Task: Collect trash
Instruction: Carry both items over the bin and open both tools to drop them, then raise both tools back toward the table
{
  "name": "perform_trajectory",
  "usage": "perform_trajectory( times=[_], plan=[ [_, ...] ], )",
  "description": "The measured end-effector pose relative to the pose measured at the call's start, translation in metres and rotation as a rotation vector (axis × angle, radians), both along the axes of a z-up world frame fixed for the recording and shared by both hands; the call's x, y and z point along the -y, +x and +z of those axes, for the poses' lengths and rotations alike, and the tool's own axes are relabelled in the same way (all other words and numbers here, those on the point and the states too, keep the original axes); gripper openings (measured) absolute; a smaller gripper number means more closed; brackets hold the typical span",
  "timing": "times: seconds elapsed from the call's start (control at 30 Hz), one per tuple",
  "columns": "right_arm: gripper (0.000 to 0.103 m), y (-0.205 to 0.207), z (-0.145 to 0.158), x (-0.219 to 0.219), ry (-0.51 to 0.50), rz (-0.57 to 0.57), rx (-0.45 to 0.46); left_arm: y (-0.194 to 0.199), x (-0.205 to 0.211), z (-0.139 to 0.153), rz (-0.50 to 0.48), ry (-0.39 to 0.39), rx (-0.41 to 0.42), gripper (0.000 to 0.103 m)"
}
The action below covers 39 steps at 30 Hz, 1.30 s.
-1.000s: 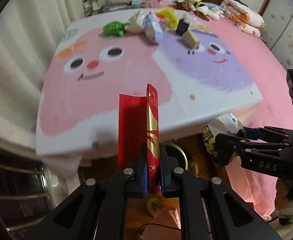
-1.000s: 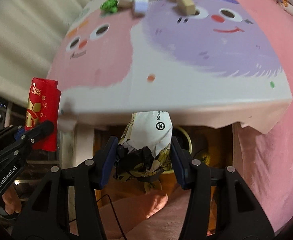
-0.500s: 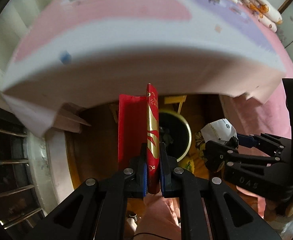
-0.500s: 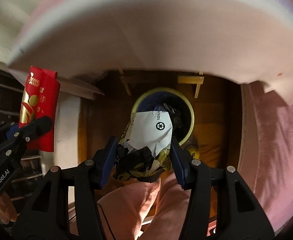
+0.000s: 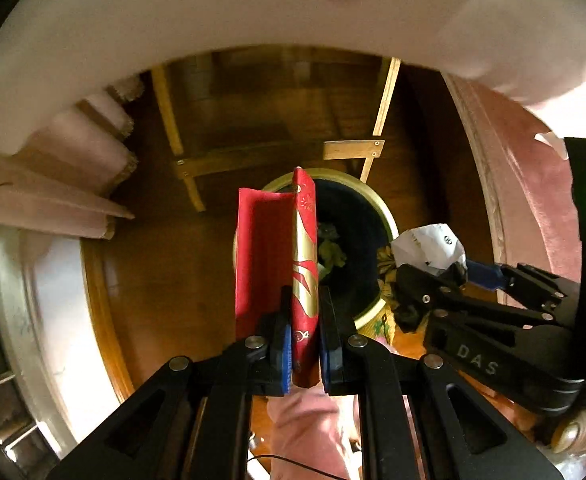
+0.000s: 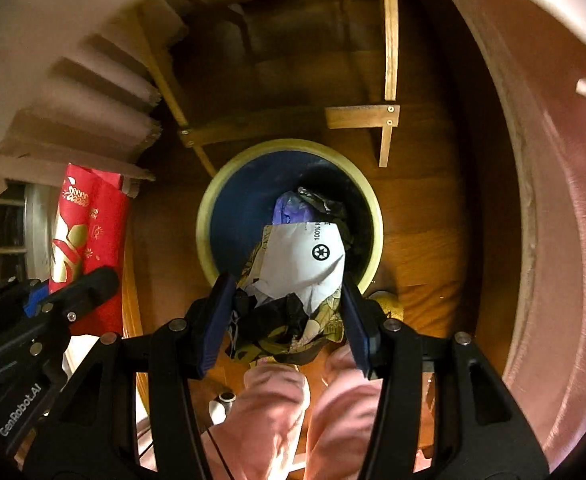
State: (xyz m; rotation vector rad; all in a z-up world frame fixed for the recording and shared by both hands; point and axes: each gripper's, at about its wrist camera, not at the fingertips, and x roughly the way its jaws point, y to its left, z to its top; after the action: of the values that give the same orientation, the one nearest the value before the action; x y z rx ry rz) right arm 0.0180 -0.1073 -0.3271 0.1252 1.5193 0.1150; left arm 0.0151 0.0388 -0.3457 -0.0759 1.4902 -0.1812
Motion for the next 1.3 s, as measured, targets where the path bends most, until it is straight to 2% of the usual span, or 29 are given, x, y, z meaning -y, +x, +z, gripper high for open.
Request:
perform_trajectory(
  times=[0.13,0.23,0.3,0.33,0.4,0.5,0.73,0.97,1.1,1.2,1.3],
  plan=[
    [0.049,0.007,-0.020,0.012,0.016,-0.017,0.007,0.017,0.018,-0.022,-0.019,-0.025,0.011,0.010],
    [0.050,0.012,-0.032,0.018,0.041,-0.025,0.016,0.025,0.029,-0.036,-0.030,-0.049,0.010,0.017],
    [0.051,0.012,-0.037,0.021,0.053,-0.032,0.023,0.029,0.033,-0.042,-0.035,-0.057,0.009,0.032],
    [0.052,0.013,-0.040,0.023,0.056,-0.038,0.024,0.029,0.031,-0.042,-0.033,-0.055,0.014,0.036],
    [0.053,0.013,-0.043,0.026,0.063,-0.054,0.029,0.030,0.028,-0.042,-0.020,-0.050,0.024,0.055],
    [0.055,0.013,-0.044,0.026,0.073,-0.070,0.020,0.027,0.014,-0.041,0.002,-0.057,0.026,0.072],
    [0.059,0.012,-0.032,0.026,0.081,-0.079,0.052,0.021,-0.008,-0.023,0.039,-0.015,0.073,0.073],
    [0.059,0.007,0.015,0.019,0.086,-0.090,0.078,0.015,-0.023,0.034,0.051,-0.009,0.128,0.073],
    [0.059,0.001,0.061,0.019,0.098,-0.099,0.109,0.016,-0.025,0.087,0.042,-0.020,0.161,0.073],
    [0.060,-0.006,0.104,0.019,0.119,-0.104,0.150,0.017,-0.029,0.137,0.040,-0.012,0.186,0.073],
    [0.060,-0.013,0.150,0.018,0.135,-0.106,0.184,0.019,-0.029,0.188,0.041,0.039,0.224,0.073]
  ],
)
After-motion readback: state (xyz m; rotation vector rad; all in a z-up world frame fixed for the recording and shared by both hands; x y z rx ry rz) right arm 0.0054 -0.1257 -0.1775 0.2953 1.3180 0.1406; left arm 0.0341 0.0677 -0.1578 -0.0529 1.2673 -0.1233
